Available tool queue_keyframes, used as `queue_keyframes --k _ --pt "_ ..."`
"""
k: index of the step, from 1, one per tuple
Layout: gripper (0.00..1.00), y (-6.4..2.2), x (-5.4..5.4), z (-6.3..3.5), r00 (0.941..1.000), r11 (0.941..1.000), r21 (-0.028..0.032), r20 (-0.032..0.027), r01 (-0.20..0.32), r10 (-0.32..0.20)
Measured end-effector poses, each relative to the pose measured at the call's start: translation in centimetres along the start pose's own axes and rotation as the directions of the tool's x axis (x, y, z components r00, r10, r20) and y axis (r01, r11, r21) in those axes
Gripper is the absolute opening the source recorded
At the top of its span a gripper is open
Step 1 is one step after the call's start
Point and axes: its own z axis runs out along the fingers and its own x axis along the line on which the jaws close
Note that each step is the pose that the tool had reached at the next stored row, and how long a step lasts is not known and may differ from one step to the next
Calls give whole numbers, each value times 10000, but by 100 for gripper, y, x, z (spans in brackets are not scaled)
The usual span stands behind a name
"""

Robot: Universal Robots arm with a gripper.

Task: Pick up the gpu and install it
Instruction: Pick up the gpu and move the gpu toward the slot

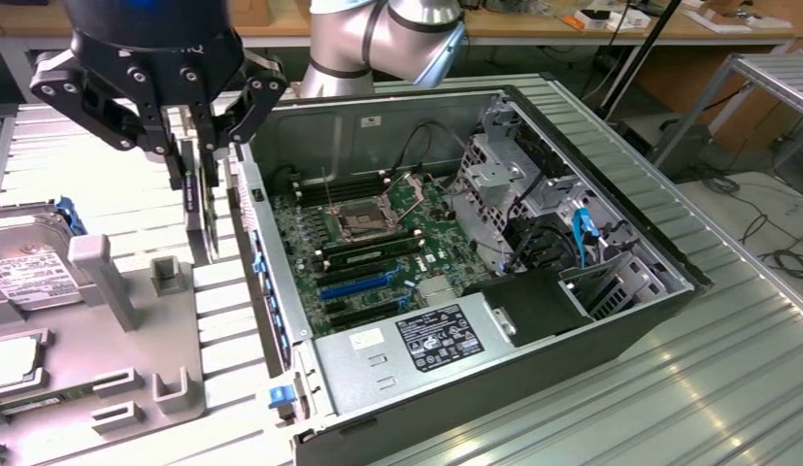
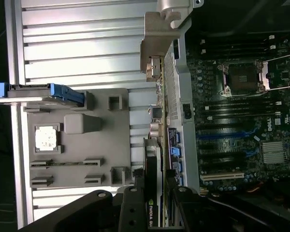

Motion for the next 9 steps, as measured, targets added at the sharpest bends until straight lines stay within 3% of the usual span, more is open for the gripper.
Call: queue_keyframes --k 9 --pt "27 9 -132 2 10000 10000 -1 1 1 -1"
